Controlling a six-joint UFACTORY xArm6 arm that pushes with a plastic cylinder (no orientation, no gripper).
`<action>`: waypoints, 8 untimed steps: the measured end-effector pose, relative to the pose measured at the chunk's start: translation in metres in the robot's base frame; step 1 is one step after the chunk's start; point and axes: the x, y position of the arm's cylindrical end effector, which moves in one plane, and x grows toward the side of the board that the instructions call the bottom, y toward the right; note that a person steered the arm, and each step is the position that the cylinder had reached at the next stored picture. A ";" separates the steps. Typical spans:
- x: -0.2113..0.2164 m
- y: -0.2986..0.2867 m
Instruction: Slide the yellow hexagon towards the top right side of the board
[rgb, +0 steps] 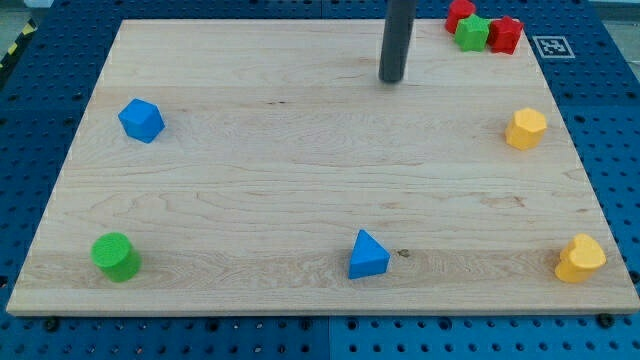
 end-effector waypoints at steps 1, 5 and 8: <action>0.092 0.030; 0.088 0.152; 0.016 0.175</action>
